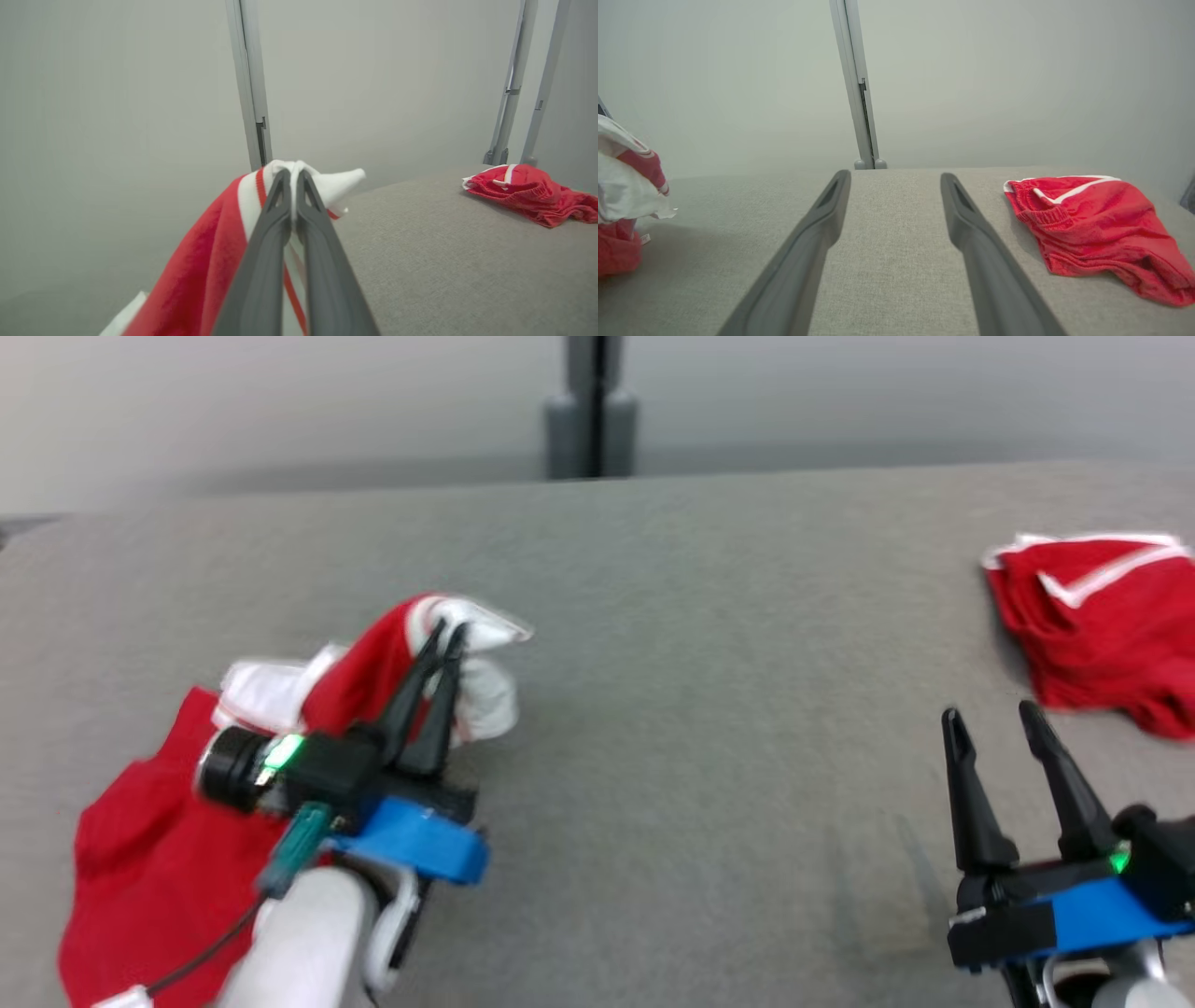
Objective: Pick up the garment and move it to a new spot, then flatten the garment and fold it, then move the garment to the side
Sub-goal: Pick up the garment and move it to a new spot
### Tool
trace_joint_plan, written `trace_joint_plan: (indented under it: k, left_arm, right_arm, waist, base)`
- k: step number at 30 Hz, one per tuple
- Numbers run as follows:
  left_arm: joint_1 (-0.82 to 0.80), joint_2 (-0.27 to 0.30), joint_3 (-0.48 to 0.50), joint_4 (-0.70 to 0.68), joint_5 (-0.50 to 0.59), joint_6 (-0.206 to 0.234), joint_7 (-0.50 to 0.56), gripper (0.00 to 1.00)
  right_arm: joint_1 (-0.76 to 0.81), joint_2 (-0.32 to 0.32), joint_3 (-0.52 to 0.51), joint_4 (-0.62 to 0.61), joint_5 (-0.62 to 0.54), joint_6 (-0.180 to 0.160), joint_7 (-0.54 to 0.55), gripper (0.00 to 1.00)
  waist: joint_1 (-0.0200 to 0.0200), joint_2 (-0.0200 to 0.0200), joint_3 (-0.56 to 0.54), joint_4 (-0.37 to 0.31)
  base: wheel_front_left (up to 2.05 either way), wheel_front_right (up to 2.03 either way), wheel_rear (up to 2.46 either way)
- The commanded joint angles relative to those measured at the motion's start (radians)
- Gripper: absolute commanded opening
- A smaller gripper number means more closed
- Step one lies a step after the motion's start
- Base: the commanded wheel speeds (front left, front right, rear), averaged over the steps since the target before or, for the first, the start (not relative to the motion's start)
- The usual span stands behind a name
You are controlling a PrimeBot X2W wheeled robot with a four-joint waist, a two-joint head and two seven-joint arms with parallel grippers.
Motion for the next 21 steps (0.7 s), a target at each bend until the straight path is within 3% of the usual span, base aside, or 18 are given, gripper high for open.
trace_joint_plan:
  k: [1, 11, 18, 19, 21]
  left_arm:
    - [-0.030, -0.007, -0.028, 0.008, 0.000, -0.007, 0.006, 0.00]
    - [-0.192, -0.009, -0.301, 0.156, -0.046, -0.015, 0.023, 0.00]
    - [-0.238, 0.004, -0.386, 0.250, -0.101, -0.015, -0.015, 0.00]
    - [-0.239, 0.005, -0.385, 0.257, -0.101, -0.016, -0.024, 0.97]
    - [-0.234, 0.003, -0.386, 0.257, -0.108, -0.014, -0.041, 1.00]
  right_arm:
    - [-0.005, 0.000, 0.000, 0.006, 0.011, 0.000, -0.009, 1.00]
    - [-0.032, 0.000, 0.013, 0.063, 0.072, 0.000, -0.075, 1.00]
    - [-0.047, 0.000, 0.013, 0.113, 0.093, 0.000, -0.119, 1.00]
    - [-0.050, 0.000, 0.013, 0.118, 0.092, 0.000, -0.122, 1.00]
    - [-0.055, 0.000, 0.011, 0.126, 0.083, 0.000, -0.124, 1.00]
  waist:
    - [-0.0001, 0.0001, -0.014, -0.050]
    - [-0.0001, 0.0001, 0.087, -0.245]
    - [-0.0001, 0.0001, 0.120, -0.264]
    - [-0.0001, 0.0001, 0.117, -0.258]
    - [-0.0001, 0.0001, 0.105, -0.241]
  base:
    - [0.00, 0.00, 0.00]
    - [0.00, 0.00, 0.00]
    - [0.00, 0.00, 0.00]
    - [0.00, 0.00, 0.00]
    - [0.00, 0.00, 0.00]
